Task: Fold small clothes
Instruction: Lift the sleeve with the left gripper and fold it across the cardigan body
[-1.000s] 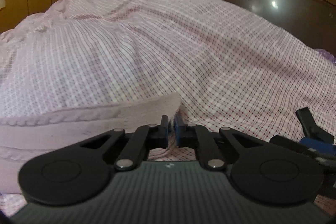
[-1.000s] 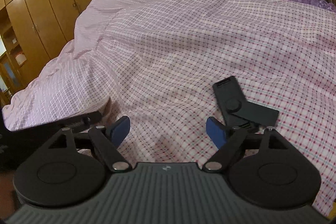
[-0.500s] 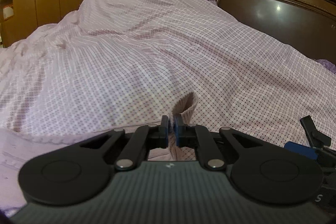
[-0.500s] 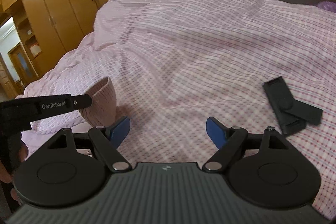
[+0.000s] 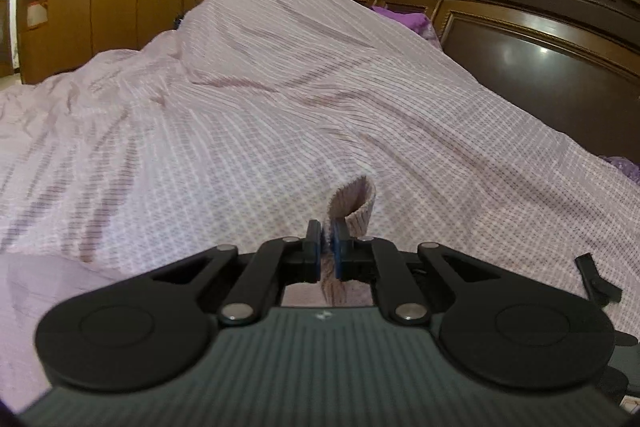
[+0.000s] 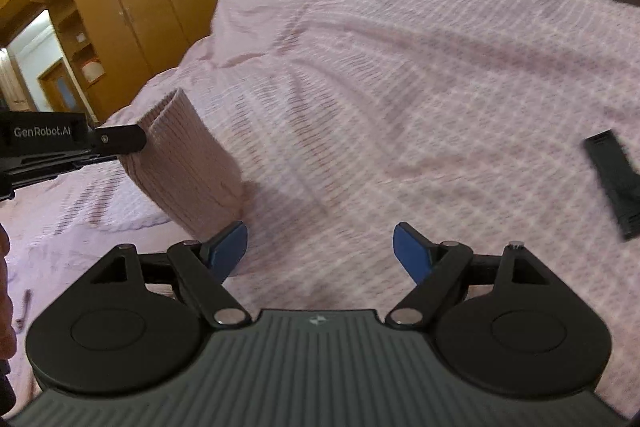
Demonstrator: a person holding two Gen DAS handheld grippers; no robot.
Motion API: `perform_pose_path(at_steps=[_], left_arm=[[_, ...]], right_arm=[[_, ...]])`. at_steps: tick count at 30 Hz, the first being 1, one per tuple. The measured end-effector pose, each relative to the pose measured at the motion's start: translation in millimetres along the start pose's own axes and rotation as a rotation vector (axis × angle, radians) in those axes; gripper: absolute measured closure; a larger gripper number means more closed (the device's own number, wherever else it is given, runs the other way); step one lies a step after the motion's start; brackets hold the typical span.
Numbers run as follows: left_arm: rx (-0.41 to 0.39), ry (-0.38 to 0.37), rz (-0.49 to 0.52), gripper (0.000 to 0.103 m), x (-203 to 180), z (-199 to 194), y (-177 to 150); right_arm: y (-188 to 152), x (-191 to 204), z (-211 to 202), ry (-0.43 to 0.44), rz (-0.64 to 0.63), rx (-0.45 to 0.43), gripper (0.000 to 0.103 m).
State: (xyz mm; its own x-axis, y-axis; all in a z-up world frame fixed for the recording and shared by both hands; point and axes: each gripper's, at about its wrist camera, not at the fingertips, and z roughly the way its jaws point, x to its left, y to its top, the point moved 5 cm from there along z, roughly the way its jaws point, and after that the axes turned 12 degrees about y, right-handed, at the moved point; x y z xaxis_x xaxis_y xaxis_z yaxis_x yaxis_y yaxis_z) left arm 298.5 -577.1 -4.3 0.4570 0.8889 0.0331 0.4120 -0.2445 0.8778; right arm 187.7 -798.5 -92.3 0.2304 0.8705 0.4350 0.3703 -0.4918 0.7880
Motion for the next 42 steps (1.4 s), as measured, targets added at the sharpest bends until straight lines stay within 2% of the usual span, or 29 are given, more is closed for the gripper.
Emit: perform_pose_path(at_steps=[11, 19, 22, 29, 33, 36, 38, 42], left_arm=[[-0.008, 0.084, -0.033, 0.095, 73, -18, 7], [-0.024, 0.143, -0.100, 0.095, 147, -45, -1], [-0.025, 0.161, -0.121, 0.095, 171, -57, -1], [-0.048, 0.208, -0.150, 0.095, 221, -88, 6], [-0.073, 0.239, -0.150, 0.095, 247, -108, 12], [-0.089, 0.255, -0.151, 0.095, 265, -123, 16], [-0.100, 0.267, -0.155, 0.095, 278, -132, 18], [-0.110, 0.293, -0.162, 0.095, 305, -147, 21]], right_arm=[[0, 71, 27, 0.087, -0.062, 0.031, 0.018], [-19, 126, 55, 0.078, -0.166, 0.113, 0.017], [-27, 144, 64, 0.086, -0.182, 0.153, 0.011], [-42, 195, 70, 0.092, -0.264, 0.245, 0.007], [-56, 214, 76, 0.105, -0.271, 0.285, 0.007], [-71, 223, 83, 0.137, -0.237, 0.328, 0.007], [-81, 230, 85, 0.129, -0.220, 0.349, 0.007], [-83, 239, 86, 0.112, -0.179, 0.335, 0.007]])
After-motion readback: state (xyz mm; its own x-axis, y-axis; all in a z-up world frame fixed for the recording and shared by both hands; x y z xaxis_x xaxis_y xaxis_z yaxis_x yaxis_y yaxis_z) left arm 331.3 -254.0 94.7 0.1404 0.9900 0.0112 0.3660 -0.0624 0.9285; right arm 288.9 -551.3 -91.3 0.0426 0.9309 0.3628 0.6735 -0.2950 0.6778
